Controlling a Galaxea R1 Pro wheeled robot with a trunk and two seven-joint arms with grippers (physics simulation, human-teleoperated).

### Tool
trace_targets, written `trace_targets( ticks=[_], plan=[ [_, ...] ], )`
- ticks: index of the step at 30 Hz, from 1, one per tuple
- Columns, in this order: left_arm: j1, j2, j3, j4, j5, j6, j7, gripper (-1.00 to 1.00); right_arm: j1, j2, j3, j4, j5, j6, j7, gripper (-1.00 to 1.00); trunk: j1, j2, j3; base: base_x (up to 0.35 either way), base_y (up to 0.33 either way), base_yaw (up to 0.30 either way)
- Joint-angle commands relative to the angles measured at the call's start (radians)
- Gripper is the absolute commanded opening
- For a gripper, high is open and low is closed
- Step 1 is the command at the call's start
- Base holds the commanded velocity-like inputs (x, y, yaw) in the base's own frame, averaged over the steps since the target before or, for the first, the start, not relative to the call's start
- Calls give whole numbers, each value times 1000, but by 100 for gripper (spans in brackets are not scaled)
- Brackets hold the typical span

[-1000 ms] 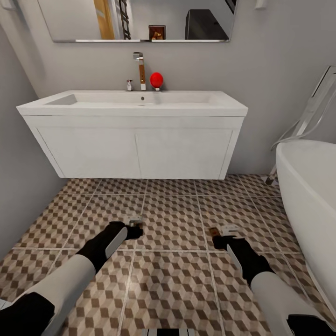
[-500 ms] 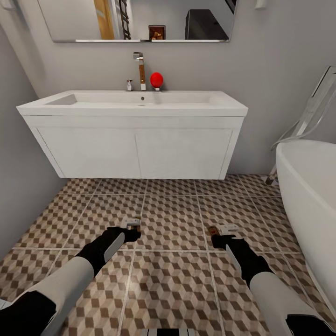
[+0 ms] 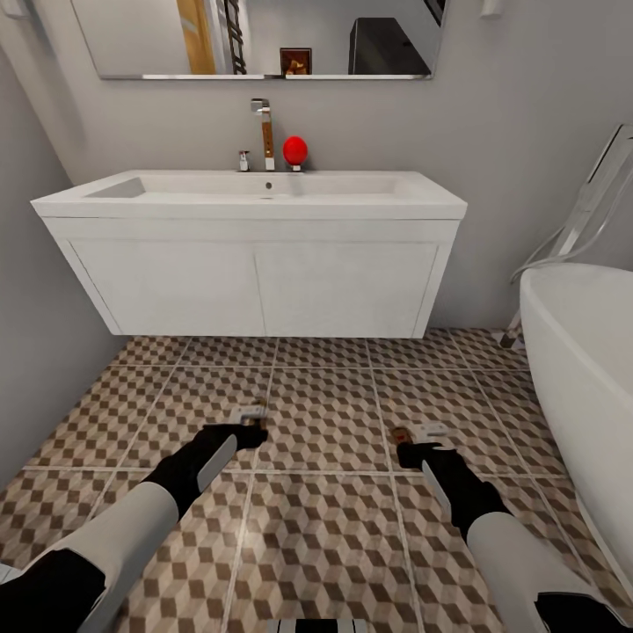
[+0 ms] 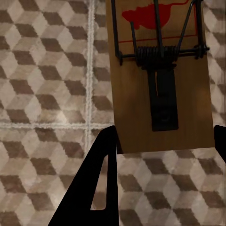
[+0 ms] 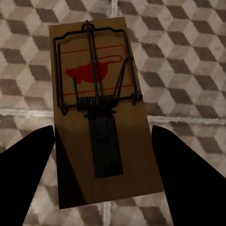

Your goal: Take the four mousetraps from the cabinet in the bathroom and place them on the bathroom floor. Make sure all four end up on the same floor surface, and ensure that at least two of them are either under or directly next to the same bathroom sink.

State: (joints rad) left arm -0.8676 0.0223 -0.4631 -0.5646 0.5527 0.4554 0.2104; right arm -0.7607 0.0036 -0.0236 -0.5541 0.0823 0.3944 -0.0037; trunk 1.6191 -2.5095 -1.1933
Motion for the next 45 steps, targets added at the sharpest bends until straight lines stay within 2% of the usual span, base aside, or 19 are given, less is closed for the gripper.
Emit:
trace_targets(
  ticks=[1,13,43,45],
  plan=[
    [-1,1,-8,-6,9,3,11,-100,0,2,-3,-2,7,6,0,-100,0,0,-1,0,0,0],
    [-1,-2,-8,-28,9,18,27,-100,0,9,-2,-4,7,7,0,-100,0,0,-1,0,0,0],
    [-1,0,-8,-30,9,3,42,-100,0,9,-2,-5,8,-4,-6,-100,13,-7,-117,0,0,0],
    [-1,0,-8,-30,9,3,42,-100,0,9,-1,-5,8,-4,-5,-100,13,-7,-117,0,0,0]
  ],
)
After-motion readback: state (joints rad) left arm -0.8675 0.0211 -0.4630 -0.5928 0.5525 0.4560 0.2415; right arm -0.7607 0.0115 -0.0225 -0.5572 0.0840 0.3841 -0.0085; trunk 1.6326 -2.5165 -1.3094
